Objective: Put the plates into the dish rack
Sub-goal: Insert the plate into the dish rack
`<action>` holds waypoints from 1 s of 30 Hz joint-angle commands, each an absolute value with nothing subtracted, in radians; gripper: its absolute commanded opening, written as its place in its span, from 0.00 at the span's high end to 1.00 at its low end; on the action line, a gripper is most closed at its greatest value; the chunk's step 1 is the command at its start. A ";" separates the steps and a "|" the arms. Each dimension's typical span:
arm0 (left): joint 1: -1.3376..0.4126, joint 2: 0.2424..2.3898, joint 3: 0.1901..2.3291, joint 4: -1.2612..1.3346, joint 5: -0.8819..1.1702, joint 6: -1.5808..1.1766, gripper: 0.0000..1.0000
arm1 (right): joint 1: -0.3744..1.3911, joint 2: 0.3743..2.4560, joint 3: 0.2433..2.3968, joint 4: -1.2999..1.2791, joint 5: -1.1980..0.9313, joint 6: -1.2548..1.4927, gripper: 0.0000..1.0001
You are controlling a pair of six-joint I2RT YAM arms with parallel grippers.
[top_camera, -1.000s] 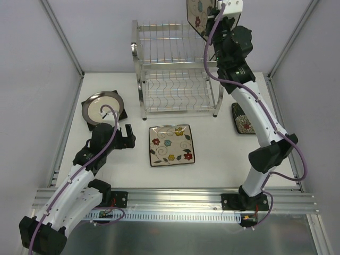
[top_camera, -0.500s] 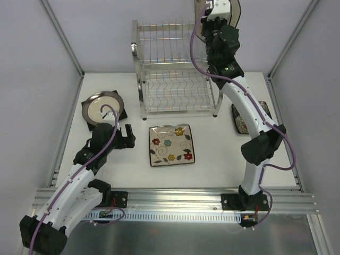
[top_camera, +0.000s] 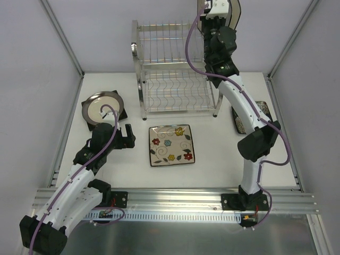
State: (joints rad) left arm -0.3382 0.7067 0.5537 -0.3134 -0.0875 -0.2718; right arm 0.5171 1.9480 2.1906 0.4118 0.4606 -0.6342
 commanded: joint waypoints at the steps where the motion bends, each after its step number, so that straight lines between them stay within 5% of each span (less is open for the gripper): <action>1: -0.325 0.696 0.568 -0.299 -0.089 -0.249 0.01 | 0.511 1.911 2.283 0.684 0.446 -0.640 0.99; 30: -0.325 0.695 0.568 -0.293 -0.075 -0.250 0.01 | 0.495 1.776 1.954 0.608 0.471 -0.514 0.99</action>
